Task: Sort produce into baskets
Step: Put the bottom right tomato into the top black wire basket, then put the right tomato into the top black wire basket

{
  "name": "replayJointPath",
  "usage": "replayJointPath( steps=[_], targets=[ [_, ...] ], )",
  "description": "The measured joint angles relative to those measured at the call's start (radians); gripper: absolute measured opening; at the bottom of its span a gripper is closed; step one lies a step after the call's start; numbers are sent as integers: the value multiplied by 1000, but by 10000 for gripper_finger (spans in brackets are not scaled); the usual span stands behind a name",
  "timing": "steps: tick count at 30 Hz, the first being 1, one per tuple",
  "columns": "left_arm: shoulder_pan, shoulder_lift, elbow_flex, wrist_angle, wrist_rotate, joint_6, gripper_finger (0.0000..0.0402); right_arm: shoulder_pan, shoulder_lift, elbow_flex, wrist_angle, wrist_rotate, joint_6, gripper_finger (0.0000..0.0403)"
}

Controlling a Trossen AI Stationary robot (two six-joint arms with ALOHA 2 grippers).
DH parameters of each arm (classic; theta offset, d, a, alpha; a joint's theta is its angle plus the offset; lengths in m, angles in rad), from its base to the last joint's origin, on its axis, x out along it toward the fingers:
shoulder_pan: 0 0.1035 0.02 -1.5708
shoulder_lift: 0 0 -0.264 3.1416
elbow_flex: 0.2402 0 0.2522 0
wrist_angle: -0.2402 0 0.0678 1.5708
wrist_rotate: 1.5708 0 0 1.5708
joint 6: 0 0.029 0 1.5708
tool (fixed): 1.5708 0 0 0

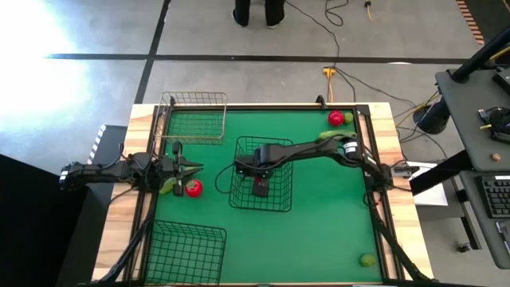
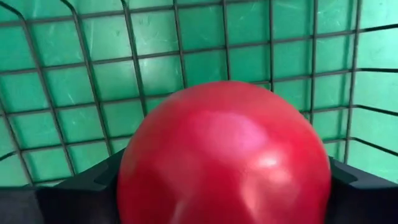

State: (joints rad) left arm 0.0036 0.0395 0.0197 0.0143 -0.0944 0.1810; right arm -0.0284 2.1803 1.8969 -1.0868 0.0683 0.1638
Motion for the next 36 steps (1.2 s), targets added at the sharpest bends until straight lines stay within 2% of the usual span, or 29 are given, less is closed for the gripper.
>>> replayJointPath(
  steps=[7,13,16,21,24,28,32,36],
  targets=[
    [0,0,0,0,0,0,31,-1,-11,0,-5,1,73,358],
    [0,0,0,0,0,0,31,11,-153,1,-32,13,154,374],
    [0,0,0,0,0,0,31,28,-265,1,-79,98,210,375],
    [0,0,0,0,0,0,31,29,-444,-2,-245,377,360,375],
    [0,0,0,0,0,0,31,-43,-525,-35,-376,476,481,375],
    [0,0,0,0,0,0,31,-205,-620,-163,-382,470,529,375],
    [0,0,0,0,0,0,31,-402,-679,-340,-305,406,508,375],
    [0,0,0,0,0,0,31,-593,-688,-514,-132,280,415,375]
  ],
)
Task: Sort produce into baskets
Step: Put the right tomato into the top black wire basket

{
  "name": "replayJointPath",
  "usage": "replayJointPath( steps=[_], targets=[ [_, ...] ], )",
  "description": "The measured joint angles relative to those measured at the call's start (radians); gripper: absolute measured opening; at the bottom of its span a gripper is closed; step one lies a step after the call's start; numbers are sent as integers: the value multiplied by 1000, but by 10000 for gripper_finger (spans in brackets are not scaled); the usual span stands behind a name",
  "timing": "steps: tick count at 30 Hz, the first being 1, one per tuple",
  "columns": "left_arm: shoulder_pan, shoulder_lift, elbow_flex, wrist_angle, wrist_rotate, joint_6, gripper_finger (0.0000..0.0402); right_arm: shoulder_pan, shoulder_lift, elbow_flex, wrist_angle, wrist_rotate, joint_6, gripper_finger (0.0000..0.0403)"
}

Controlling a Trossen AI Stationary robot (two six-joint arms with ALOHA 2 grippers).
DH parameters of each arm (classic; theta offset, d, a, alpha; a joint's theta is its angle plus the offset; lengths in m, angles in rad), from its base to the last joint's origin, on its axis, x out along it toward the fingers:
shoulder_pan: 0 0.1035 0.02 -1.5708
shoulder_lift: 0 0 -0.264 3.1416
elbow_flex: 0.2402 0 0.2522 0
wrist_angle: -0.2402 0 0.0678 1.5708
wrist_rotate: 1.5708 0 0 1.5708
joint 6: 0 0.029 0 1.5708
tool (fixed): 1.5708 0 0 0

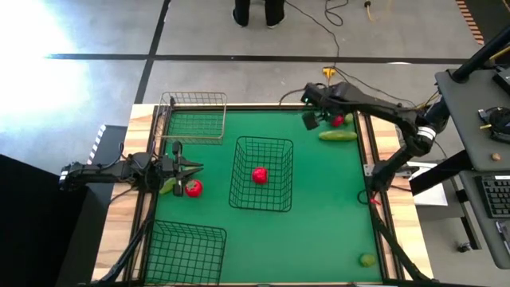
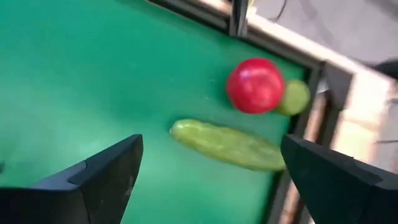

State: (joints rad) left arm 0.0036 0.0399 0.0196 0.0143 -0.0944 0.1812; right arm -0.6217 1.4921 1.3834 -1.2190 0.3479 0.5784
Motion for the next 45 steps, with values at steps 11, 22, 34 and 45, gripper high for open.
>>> replayJointPath(
  steps=[11,22,34,45],
  targets=[
    [0,0,0,0,0,0,31,-286,195,-65,99,-51,-200,375],
    [0,0,0,0,0,0,31,-366,363,-28,131,-46,-222,375],
    [0,0,0,0,0,0,31,-366,420,-29,164,-134,-239,359],
    [0,0,0,0,0,0,31,-297,363,-34,217,-174,-226,309]
  ],
)
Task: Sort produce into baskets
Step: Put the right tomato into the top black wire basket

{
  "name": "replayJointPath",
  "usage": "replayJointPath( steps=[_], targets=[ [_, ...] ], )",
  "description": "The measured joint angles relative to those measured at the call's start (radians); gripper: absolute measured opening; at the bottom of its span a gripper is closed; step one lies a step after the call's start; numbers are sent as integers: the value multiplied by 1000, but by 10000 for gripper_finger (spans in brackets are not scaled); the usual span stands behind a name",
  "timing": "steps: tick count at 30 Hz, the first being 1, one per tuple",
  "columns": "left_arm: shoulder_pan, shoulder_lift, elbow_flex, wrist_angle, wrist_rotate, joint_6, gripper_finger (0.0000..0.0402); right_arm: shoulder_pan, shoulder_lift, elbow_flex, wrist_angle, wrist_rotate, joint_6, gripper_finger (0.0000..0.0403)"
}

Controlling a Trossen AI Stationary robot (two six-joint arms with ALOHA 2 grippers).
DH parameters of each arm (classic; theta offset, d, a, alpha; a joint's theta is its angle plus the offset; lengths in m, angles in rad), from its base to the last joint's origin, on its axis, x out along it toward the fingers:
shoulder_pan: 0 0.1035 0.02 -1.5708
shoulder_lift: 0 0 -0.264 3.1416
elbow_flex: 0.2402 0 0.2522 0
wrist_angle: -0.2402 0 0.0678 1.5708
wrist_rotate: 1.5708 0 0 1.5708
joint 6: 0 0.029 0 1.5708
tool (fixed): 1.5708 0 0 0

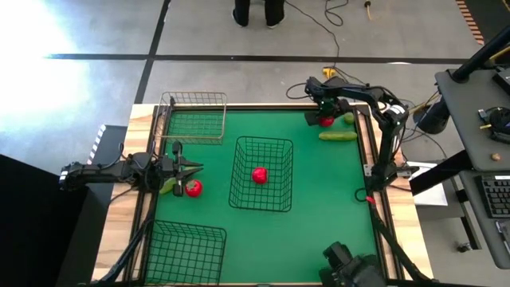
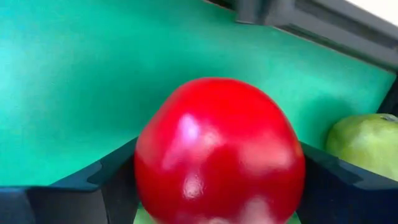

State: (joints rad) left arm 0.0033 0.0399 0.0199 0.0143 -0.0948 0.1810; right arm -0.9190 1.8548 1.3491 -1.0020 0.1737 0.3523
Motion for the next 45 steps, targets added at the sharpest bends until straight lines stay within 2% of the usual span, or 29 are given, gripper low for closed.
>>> replayJointPath(
  steps=[6,13,16,19,22,26,29,35,39,45],
  targets=[
    [0,0,0,0,0,0,31,215,-179,0,57,4,53,311],
    [0,0,0,0,0,0,31,656,-416,0,177,43,187,310],
    [0,0,0,0,0,0,31,849,-435,2,274,9,111,311],
    [0,0,0,0,0,0,31,974,-395,8,287,28,153,311],
    [0,0,0,0,0,0,31,1011,-323,15,275,32,227,311],
    [0,0,0,0,0,0,31,1018,-204,78,264,26,230,312],
    [0,0,0,0,0,0,31,1006,-115,164,197,-14,152,312],
    [0,0,0,0,0,0,31,931,54,298,-67,-44,-6,313],
    [0,0,0,0,0,0,31,899,130,347,-70,-135,-32,313],
    [0,0,0,0,0,0,31,869,233,410,-73,-137,-89,348]
  ],
)
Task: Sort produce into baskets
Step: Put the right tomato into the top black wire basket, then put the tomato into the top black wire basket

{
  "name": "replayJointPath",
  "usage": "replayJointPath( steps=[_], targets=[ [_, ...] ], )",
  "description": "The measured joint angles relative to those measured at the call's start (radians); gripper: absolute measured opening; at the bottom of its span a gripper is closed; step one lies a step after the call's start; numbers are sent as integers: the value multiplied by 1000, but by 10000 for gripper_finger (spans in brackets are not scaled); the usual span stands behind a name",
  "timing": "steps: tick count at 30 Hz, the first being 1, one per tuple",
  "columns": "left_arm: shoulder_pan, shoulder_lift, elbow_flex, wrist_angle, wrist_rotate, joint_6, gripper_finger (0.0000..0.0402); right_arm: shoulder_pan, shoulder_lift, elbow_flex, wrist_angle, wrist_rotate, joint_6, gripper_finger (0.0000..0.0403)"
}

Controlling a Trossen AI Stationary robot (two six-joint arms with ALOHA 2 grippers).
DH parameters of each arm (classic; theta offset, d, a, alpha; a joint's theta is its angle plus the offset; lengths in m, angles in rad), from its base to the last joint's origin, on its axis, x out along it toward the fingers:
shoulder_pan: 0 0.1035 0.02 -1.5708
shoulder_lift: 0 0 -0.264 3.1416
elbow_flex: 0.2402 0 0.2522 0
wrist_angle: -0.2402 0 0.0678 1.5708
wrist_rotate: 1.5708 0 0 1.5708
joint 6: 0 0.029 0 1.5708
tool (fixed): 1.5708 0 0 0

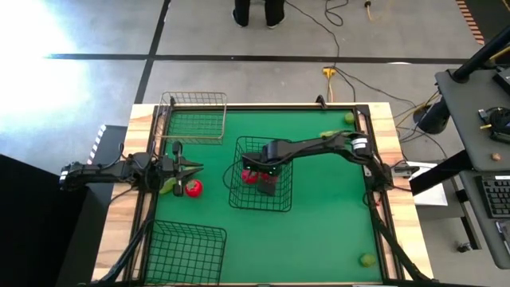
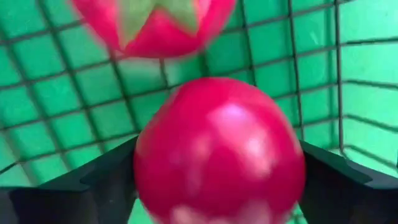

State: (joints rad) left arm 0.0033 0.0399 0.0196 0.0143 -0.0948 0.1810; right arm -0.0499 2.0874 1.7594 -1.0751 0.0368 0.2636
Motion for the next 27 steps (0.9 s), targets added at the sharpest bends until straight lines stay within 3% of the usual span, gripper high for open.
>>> replayJointPath(
  steps=[7,12,20,27],
  targets=[
    [0,0,0,0,0,0,31,-8,38,98,-49,4,-17,380],
    [0,0,0,0,0,0,31,16,23,254,-175,147,-30,380],
    [0,0,0,0,0,0,31,150,-87,436,-95,309,-141,381],
    [0,0,0,0,0,0,31,300,-210,445,-28,376,-89,381]
  ],
)
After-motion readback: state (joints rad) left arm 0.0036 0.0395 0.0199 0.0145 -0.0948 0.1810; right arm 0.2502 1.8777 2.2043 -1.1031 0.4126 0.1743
